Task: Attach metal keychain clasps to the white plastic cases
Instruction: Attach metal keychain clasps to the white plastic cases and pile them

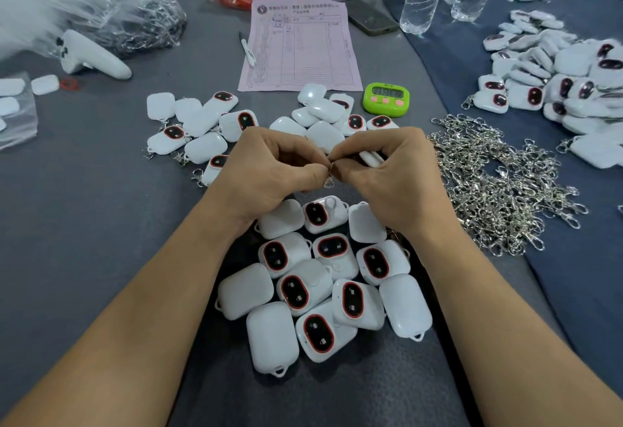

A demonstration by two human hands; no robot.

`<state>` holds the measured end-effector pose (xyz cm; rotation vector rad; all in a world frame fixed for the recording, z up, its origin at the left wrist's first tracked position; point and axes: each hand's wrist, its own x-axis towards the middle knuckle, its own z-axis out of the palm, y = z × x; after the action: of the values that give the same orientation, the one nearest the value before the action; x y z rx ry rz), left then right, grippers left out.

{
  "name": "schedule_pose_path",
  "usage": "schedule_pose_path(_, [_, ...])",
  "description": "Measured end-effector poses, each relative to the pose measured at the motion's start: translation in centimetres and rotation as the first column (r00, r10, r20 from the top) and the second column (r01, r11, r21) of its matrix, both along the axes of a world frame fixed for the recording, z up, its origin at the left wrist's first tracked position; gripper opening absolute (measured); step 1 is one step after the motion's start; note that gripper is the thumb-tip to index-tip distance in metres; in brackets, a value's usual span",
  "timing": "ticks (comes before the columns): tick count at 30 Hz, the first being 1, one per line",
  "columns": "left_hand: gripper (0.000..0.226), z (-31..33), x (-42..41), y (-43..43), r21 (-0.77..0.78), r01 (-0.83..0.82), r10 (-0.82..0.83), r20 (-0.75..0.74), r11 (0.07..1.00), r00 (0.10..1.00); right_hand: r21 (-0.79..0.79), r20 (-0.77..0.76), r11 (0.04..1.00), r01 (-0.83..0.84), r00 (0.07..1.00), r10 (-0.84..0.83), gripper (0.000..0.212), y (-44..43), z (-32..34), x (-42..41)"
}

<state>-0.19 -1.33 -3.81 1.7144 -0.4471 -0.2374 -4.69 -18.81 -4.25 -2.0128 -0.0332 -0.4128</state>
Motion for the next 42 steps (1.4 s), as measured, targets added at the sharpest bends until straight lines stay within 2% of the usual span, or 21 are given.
schedule_pose_path(4, [0.015, -0.3, 0.2, 0.2, 0.03, -0.009, 0.008, 0.036, 1.0, 0.999, 0.011, -0.005, 1.0, -0.025, 1.0, 0.025, 0.016, 0.3, 0.0, -0.1])
schedule_pose_path(11, [0.015, -0.4, 0.1, 0.0, 0.07, -0.053, 0.047, 0.077, 0.996, 0.996, 0.005, -0.019, 0.999, -0.043, 0.999, 0.043, 0.022, 0.5, 0.1, -0.2])
schedule_pose_path(14, [0.009, -0.2, -0.3, -0.4, 0.059, -0.205, 0.194, 0.153, 0.977, 0.969, -0.009, -0.028, 1.0, 0.004, 1.0, -0.004, 0.015, 0.6, 0.0, -0.1])
schedule_pose_path(15, [0.007, -0.1, -0.3, -0.4, 0.046, -0.302, 0.286, 0.212, 0.952, 0.934, 0.006, -0.046, 0.999, 0.038, 0.998, -0.038, 0.013, 0.5, 0.0, 0.1])
schedule_pose_path(17, [0.003, 0.0, -0.2, 0.1, 0.045, -0.5, 0.442, 0.401, 0.865, 0.802, 0.096, -0.117, 0.989, 0.115, 0.988, -0.104, 0.01, 0.1, -0.1, 0.4])
schedule_pose_path(19, [0.005, 0.0, -0.2, 0.7, 0.116, -0.628, 0.44, 0.617, 0.77, 0.653, 0.185, -0.197, 0.971, 0.155, 0.973, -0.118, 0.01, -0.4, -0.1, 0.5])
schedule_pose_path(20, [0.006, -0.1, -0.3, 0.8, 0.177, -0.65, 0.385, 0.681, 0.739, 0.623, 0.206, -0.221, 0.966, 0.156, 0.969, -0.109, 0.013, -0.5, -0.1, 0.6])
schedule_pose_path(22, [0.005, -0.4, -0.5, 0.5, 0.356, -0.634, 0.24, 0.712, 0.687, 0.66, 0.224, -0.251, 0.967, 0.122, 0.966, -0.064, 0.024, -0.5, 0.0, 0.6])
schedule_pose_path(24, [0.006, -0.7, -0.6, 0.0, 0.52, -0.537, 0.125, 0.631, 0.664, 0.766, 0.275, -0.264, 0.96, 0.043, 0.964, 0.033, 0.037, -0.5, 0.1, 0.4])
schedule_pose_path(26, [0.007, -0.9, -0.3, -0.1, 0.601, -0.405, 0.057, 0.512, 0.689, 0.857, 0.37, -0.255, 0.928, -0.045, 0.956, 0.148, 0.04, -0.6, 0.2, 0.2])
schedule_pose_path(29, [0.01, -0.9, 0.3, 0.2, 0.615, -0.297, 0.016, 0.419, 0.73, 0.908, 0.467, -0.21, 0.881, -0.079, 0.958, 0.197, 0.04, -0.4, 0.2, 0.3])
schedule_pose_path(31, [0.011, -1.1, 0.4, 0.3, 0.606, -0.246, -0.004, 0.38, 0.757, 0.925, 0.523, -0.201, 0.852, 0.016, 0.974, 0.105, 0.035, -0.1, 0.2, 0.5])
schedule_pose_path(34, [0.012, -1.2, 0.5, 0.4, 0.584, -0.203, -0.025, 0.358, 0.786, 0.933, 0.682, -0.245, 0.713, 0.162, 0.969, 0.015, 0.022, 0.2, -0.1, 1.1])
schedule_pose_path(35, [0.013, -1.2, 0.5, 0.4, 0.577, -0.197, -0.028, 0.357, 0.793, 0.934, 0.668, -0.263, 0.718, 0.193, 0.965, -0.015, 0.018, 0.2, -0.2, 1.2])
schedule_pose_path(36, [0.012, -1.2, 0.6, 0.5, 0.572, -0.192, -0.029, 0.354, 0.798, 0.935, 0.588, -0.276, 0.778, 0.222, 0.959, -0.065, 0.016, 0.1, -0.5, 1.3])
schedule_pose_path(38, [0.013, -1.4, 0.6, 0.5, 0.558, -0.183, -0.028, 0.348, 0.809, 0.937, 0.276, -0.243, 0.93, 0.244, 0.953, -0.178, 0.012, -0.3, -1.3, 1.6])
schedule_pose_path(39, [0.014, -1.4, 0.6, 0.5, 0.551, -0.183, -0.023, 0.346, 0.815, 0.938, 0.171, -0.22, 0.958, 0.229, 0.957, -0.19, 0.013, -0.3, -1.5, 1.6])
schedule_pose_path(42, [0.015, -1.5, 0.6, 0.5, 0.536, -0.176, -0.025, 0.347, 0.826, 0.937, 0.149, -0.195, 0.971, 0.188, 0.968, -0.158, 0.021, -0.1, -1.6, 1.4])
